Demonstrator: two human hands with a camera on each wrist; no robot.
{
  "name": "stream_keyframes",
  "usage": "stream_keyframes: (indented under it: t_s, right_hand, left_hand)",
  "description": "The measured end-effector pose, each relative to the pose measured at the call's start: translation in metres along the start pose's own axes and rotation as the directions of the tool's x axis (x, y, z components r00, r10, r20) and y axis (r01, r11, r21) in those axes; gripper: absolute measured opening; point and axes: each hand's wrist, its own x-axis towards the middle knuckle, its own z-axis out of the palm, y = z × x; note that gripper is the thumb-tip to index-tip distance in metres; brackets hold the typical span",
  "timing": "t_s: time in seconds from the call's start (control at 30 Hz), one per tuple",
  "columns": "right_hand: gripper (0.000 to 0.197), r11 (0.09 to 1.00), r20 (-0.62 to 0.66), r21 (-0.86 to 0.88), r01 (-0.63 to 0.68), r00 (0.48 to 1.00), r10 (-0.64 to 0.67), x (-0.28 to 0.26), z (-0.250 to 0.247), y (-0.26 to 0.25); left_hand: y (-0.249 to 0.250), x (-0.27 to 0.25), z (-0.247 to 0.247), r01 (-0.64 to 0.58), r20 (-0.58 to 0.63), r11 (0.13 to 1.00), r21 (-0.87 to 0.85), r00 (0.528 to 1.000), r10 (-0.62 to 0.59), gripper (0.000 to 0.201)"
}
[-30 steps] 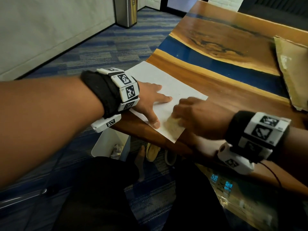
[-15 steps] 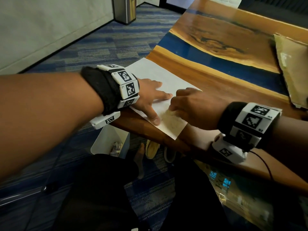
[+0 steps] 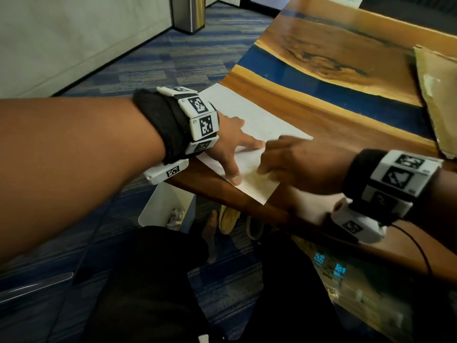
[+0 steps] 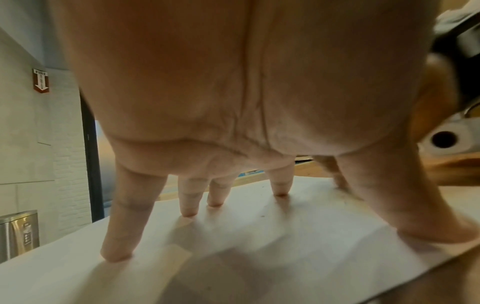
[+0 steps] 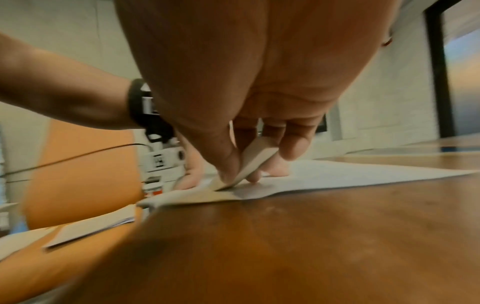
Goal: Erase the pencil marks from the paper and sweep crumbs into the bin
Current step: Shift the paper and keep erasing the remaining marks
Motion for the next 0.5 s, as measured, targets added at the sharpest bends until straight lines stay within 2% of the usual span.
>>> stream_keyframes:
  t_s: [0.07,0.1,0.2,0.23,0.37,0.43,0.5]
  right_hand:
    - [0.017,0.993,-0.024,-0.027,-0.118,0.993,0.117,0.002,-0.004,0.009]
    - [0.017,0.994,-0.03,-0.05,-0.097,0.995,0.095,0.001,-0.003,0.007]
    - [0.016,0.987,0.022,-0.036,0.155,0.988,-0.154,-0.007,0.004,-0.017]
    - [0.016,0.983,0.051,-0.025,0.18,0.983,-0.178,-0.008,0.005,-0.019]
    - [0.018,0.996,-0.031,-0.003,-0.084,0.996,0.084,0.0,-0.002,0.0]
    - [0.019,0.997,-0.04,-0.022,-0.076,0.996,0.075,0.0,0.001,-0.004]
    - [0.021,1.0,0.023,0.01,-0.002,1.0,0.002,-0.003,0.001,-0.018]
  left_hand:
    - [0.001,-0.001,-0.001,0.008,0.007,1.0,0.007,1.0,-0.008,0.112]
    - [0.001,-0.001,-0.001,0.01,0.009,1.0,0.006,1.0,-0.01,0.113]
    - [0.001,0.0,-0.001,0.015,0.008,1.0,-0.006,1.0,-0.014,0.116]
    - [0.002,0.0,-0.002,0.017,0.008,1.0,0.0,1.0,-0.017,0.117]
    - [0.004,-0.001,-0.004,0.027,0.013,1.0,-0.002,1.0,-0.027,0.113]
    - [0.005,-0.001,-0.004,0.029,0.014,1.0,-0.003,0.999,-0.029,0.114]
    - [0.004,-0.001,-0.003,0.027,0.011,1.0,-0.01,1.0,-0.026,0.115]
